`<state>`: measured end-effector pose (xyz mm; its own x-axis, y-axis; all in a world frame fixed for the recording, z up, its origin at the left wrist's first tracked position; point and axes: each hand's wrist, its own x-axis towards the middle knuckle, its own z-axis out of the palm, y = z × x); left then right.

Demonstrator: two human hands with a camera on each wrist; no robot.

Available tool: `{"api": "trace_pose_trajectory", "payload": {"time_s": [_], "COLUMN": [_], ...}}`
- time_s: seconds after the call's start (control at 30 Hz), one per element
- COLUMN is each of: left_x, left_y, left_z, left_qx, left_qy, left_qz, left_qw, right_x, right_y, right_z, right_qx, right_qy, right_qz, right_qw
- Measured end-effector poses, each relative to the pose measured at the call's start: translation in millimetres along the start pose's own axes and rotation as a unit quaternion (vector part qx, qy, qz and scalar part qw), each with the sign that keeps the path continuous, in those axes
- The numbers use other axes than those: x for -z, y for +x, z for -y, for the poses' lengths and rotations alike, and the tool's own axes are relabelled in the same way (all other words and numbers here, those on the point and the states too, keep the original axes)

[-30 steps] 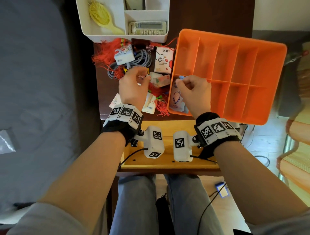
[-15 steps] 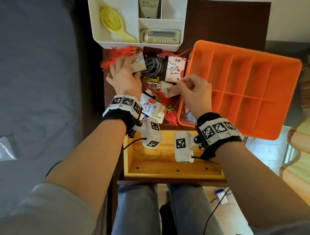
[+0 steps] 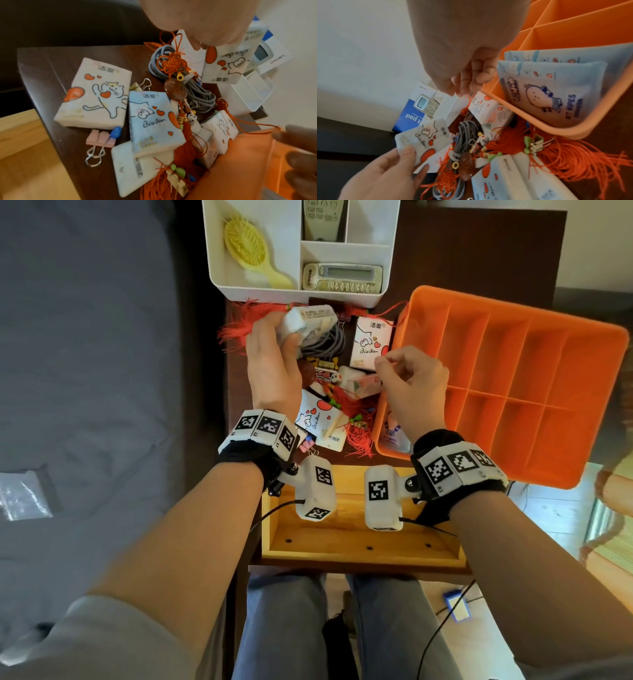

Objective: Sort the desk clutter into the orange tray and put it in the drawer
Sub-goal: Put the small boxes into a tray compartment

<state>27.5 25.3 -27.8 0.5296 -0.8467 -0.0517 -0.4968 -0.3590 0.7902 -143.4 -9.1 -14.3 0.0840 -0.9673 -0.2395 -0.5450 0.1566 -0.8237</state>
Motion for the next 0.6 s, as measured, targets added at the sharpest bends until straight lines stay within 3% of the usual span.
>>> {"api": "trace_pose_trajectory", "payload": {"time_s": [0.1,0.3,0.6], "left_x": [-0.2,-6.0,-4.3], "left_y": [-7.9,-26.6,-38.9], "left_z": [-2.7,-8.4,-12.9], "left_qx": [-0.007,-0.040,-0.056], "left_qy": [-0.040,-0.073,-0.057], "left_qz": [0.018,0.077,0.139], "left_qw": [0.999,0.994,0.987], "right_x": [-0.7,-2.0,6.2], "right_y": [-1.9,-7.4,-11.8], "right_z": [7.8,21.4,14.3], "right_qx": [0.015,-0.027,-0.011], "right_qy": [0.020,0.077,0.077], "right_qz": [0.044,0.155,0.102], "right_qw": [0.999,0.985,0.992]}}
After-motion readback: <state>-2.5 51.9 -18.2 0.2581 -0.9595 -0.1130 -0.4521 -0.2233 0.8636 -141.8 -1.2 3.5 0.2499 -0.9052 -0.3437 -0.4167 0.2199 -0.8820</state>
